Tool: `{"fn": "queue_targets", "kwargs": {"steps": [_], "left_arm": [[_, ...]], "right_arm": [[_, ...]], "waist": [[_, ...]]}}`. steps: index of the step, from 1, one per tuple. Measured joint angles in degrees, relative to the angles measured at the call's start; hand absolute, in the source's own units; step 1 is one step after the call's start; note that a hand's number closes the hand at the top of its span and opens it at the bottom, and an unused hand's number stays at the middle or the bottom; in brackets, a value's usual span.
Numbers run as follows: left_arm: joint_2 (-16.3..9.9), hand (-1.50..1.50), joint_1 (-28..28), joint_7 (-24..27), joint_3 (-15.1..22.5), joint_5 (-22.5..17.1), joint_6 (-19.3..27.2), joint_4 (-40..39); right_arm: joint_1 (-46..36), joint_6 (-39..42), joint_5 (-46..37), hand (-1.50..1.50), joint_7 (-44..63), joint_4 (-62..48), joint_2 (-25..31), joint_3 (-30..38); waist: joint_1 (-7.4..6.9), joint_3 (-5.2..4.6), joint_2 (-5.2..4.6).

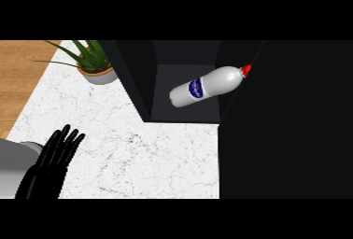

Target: Pick up the bottled water, place it into the cabinet and close the cabinet

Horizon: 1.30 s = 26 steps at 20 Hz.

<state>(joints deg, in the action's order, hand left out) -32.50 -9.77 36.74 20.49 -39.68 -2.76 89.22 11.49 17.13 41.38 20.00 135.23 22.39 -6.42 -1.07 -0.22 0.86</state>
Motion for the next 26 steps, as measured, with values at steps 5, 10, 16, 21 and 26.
{"fn": "queue_targets", "kwargs": {"steps": [5, 10, 16, 21, 26], "left_arm": [[-4.31, -1.5, -3.07, 0.65, -2.95, -1.01, -2.52, 2.67], [-7.04, -1.5, -5.6, 0.27, -5.02, -2.66, -4.2, 5.58], [-9.77, -1.5, -7.55, -0.71, -7.24, -4.28, -5.74, 8.14], [-12.0, -1.5, -9.55, -1.93, -9.42, -6.24, -7.0, 11.22], [-13.9, -1.5, -11.42, -2.96, -12.05, -8.08, -8.37, 13.9]], "right_arm": [[-6.56, -4.62, -1.29, 1.5, 1.97, -0.32, -1.34, -8.77], [-14.76, -11.14, -3.95, 1.5, 4.94, -1.28, -3.29, -17.24], [-27.11, -20.94, -17.93, 1.5, 8.69, -3.63, -10.11, -28.36], [-37.8, -32.25, -28.83, 1.5, 11.05, -11.07, -18.25, -37.18], [-50.32, -45.28, -27.38, 1.5, 10.42, -20.68, -21.09, -39.76]], "waist": [[-0.07, -0.08, 0.09], [-0.18, -0.11, 0.24], [-0.45, -0.16, 0.28], [-1.0, -0.06, 0.06], [-1.94, 0.05, -0.38]]}}
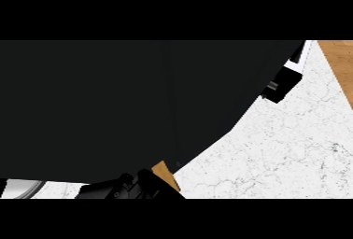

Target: Pick up the bottled water, place it into the cabinet and close the cabinet

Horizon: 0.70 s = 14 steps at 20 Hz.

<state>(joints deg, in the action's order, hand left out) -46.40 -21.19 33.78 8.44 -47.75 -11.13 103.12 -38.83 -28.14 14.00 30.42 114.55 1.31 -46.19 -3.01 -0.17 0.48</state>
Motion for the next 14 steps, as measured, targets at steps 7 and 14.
{"fn": "queue_targets", "kwargs": {"steps": [7, 14], "left_arm": [[0.05, -1.5, -1.63, -2.75, -1.91, -0.66, 1.73, 4.71], [-0.27, -1.5, -3.63, -4.34, -4.66, -1.31, 1.62, 7.25]], "right_arm": [[-13.78, -7.04, 12.9, 1.5, -5.53, -13.33, -1.03, 4.12], [-16.45, 10.23, 25.04, 1.5, -6.61, -21.93, -1.04, 7.54]], "waist": [[-0.02, 0.12, -0.51], [0.55, 0.2, -0.78]]}}
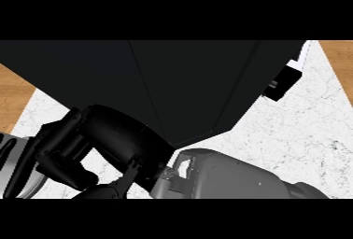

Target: Pick up the bottled water, place it into the cabinet and close the cabinet

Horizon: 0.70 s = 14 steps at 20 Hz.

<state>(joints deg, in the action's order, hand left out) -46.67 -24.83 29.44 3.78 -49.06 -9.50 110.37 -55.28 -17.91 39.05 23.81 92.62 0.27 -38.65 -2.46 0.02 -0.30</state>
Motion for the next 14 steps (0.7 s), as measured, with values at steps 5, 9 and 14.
{"fn": "queue_targets", "kwargs": {"steps": [5, 9, 14], "left_arm": [[1.17, -1.5, -1.89, -1.19, -2.38, 0.06, -0.9, 1.15], [2.36, -1.5, -2.65, -1.97, -3.52, 0.94, -1.91, 1.28], [3.27, -1.5, -2.86, -3.93, -4.99, 0.96, -2.1, 2.63]], "right_arm": [[0.96, 8.41, 2.85, 1.5, -1.47, -5.87, 0.12, 4.01], [1.1, 13.22, 1.47, 1.5, -4.81, -11.97, 0.09, 7.87], [1.58, 15.8, -1.71, 1.5, -8.33, -17.02, 2.09, 12.14]], "waist": [[0.9, -0.02, 0.21], [1.21, -0.04, 0.25], [1.42, -0.07, 0.31]]}}
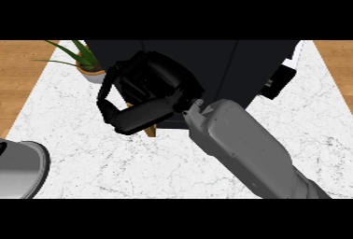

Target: Pick up the bottled water, place it into the cabinet and close the cabinet

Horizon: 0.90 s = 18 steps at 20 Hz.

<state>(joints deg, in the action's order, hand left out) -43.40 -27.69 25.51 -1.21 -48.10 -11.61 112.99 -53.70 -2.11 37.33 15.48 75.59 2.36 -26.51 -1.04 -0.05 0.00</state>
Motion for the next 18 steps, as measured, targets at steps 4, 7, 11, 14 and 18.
{"fn": "queue_targets", "kwargs": {"steps": [4, 7, 11, 14, 18], "left_arm": [[0.34, -1.5, 0.77, -1.3, -1.23, -0.38, -0.45, -0.6], [0.55, -1.5, 1.82, -2.59, -1.24, -0.2, 0.29, -0.16], [0.93, -1.5, 2.14, -3.07, -1.36, -0.34, -0.42, -0.12], [1.17, -1.5, 1.91, -3.45, -0.99, 0.05, -0.83, 0.22], [2.1, -1.5, 2.46, -3.76, 0.09, 0.92, -0.25, 1.15]], "right_arm": [[-0.61, 0.12, -2.72, 1.5, -1.97, -2.9, 0.36, 1.45], [-0.82, 0.54, -4.59, 1.5, -3.8, -4.49, 0.39, 1.5], [-0.96, 0.17, -5.91, 1.5, -4.71, -5.55, 0.38, 1.81], [-1.07, 0.61, -6.32, -1.5, -5.28, -6.07, 0.55, 2.06], [-1.31, 1.1, -7.07, -1.5, -6.44, -6.69, 0.88, 2.15]], "waist": [[-0.08, -0.16, 0.39], [-0.22, -0.27, 0.86], [-0.54, -0.54, 1.2], [-0.87, -0.7, 1.31], [-1.05, -0.95, 1.3]]}}
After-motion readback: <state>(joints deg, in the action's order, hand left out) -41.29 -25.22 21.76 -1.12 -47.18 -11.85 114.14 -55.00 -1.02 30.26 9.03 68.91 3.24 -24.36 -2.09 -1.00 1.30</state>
